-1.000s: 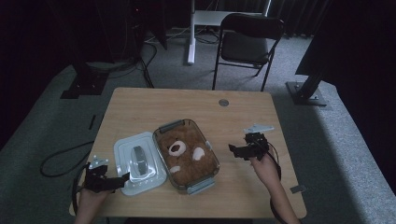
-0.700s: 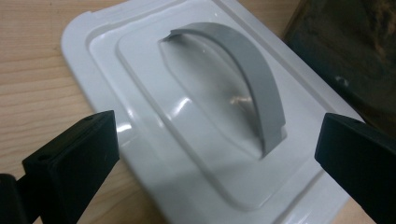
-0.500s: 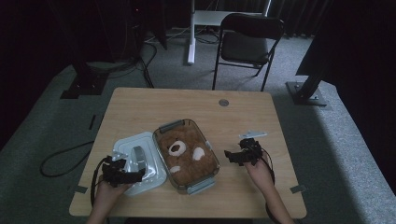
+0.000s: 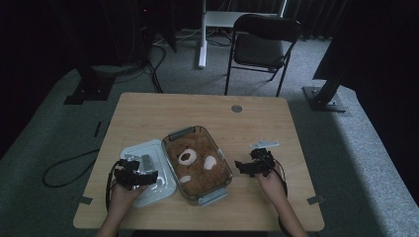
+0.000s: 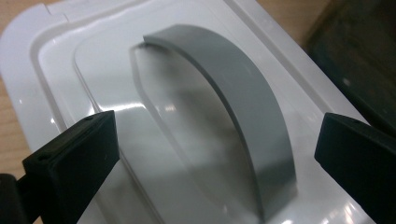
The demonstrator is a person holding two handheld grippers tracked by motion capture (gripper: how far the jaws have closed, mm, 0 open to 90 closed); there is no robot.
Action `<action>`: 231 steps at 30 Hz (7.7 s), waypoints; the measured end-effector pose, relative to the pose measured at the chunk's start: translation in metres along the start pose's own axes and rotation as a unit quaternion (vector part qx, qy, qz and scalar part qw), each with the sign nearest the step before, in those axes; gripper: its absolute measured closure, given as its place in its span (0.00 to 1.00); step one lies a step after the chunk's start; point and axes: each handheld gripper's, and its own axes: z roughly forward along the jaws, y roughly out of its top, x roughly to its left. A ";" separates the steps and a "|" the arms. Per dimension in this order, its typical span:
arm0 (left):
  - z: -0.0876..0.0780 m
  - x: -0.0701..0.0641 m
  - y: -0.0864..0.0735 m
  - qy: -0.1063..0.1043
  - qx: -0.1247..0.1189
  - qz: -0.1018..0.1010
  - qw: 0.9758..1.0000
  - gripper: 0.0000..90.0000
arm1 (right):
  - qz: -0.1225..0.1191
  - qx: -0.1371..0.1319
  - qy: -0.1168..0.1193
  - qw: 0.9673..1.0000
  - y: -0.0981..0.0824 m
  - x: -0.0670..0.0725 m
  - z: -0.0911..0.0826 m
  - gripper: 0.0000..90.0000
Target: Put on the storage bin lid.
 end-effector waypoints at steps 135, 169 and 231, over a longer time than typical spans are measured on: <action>-0.088 -0.086 0.048 -0.248 -0.083 0.010 0.965 0.32 | -0.001 -0.037 0.047 0.998 -0.023 0.059 0.019 0.15; -0.076 -0.111 0.053 -0.178 -0.049 0.151 0.971 0.37 | 0.023 -0.053 0.051 0.997 -0.018 0.056 0.009 0.15; -0.075 0.034 -0.005 -0.092 -0.181 0.036 0.978 0.02 | 0.027 -0.077 -0.040 0.996 -0.046 0.010 -0.015 0.14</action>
